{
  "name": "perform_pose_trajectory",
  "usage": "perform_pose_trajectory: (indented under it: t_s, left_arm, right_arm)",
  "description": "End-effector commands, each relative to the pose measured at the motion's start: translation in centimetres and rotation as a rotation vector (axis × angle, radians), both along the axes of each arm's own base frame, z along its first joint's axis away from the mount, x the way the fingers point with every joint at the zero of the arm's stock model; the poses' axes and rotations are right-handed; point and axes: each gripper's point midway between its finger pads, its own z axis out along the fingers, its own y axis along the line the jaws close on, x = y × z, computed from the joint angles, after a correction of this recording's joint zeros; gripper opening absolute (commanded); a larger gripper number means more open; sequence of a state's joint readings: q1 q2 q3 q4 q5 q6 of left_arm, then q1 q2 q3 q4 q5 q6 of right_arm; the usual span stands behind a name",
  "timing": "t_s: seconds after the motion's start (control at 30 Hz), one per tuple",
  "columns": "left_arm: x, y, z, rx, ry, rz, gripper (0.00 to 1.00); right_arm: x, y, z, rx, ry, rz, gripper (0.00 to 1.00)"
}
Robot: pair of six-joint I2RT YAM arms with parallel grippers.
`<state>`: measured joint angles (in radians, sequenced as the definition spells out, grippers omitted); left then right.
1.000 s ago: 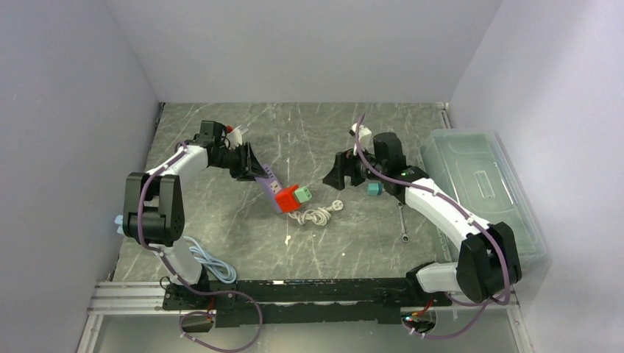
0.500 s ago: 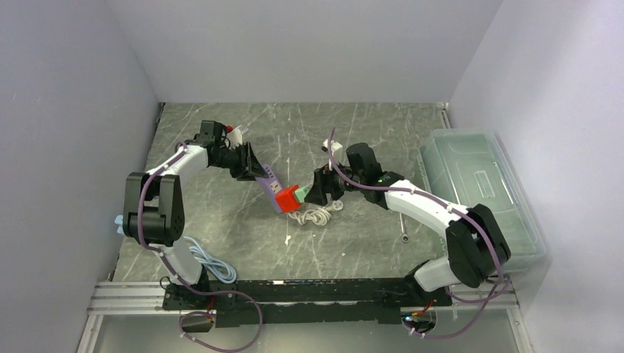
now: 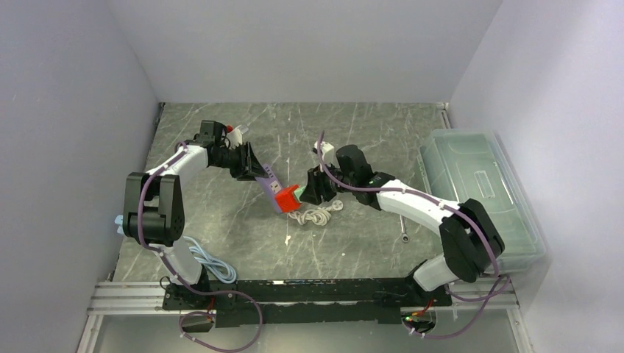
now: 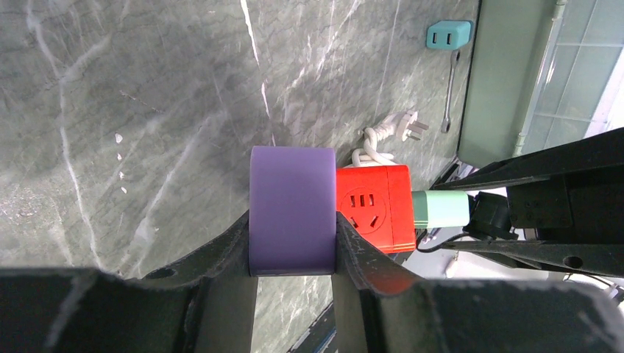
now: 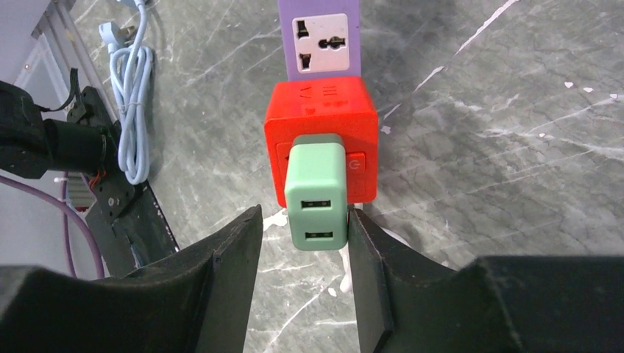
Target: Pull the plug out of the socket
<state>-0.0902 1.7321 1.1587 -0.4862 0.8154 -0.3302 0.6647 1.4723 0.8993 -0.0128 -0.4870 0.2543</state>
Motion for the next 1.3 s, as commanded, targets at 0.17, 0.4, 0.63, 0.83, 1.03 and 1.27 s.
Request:
perform_pose_trajectory:
  t_s: [0.17, 0.4, 0.63, 0.83, 1.03, 1.27]
  left_arm:
    - [0.2, -0.6, 2.0, -0.047, -0.044, -0.021, 0.0]
    - [0.2, -0.6, 1.9, -0.048, -0.039, -0.02, 0.0]
    - [0.1, -0.9, 2.6, -0.071, -0.065, -0.04, 0.0]
    - [0.0, -1.1, 3.4, -0.081, -0.099, -0.056, 0.0]
    - [-0.1, -1.3, 3.7, -0.086, -0.112, -0.067, 0.0]
    - [-0.1, -1.2, 3.6, -0.074, -0.112, -0.06, 0.0]
  right_arm:
    - [1.1, 2.4, 2.5, 0.04, -0.087, 0.001, 0.43]
    - [1.0, 2.7, 2.0, -0.001, -0.092, -0.024, 0.41]
    - [-0.2, 3.7, 1.6, 0.038, -0.059, 0.056, 0.2]
    - [-1.8, 4.4, 2.2, 0.096, -0.036, 0.177, 0.0]
    - [-2.9, 4.8, 2.2, 0.134, -0.01, 0.262, 0.0]
    - [-1.4, 4.5, 1.6, 0.1, -0.008, 0.169, 0.0]
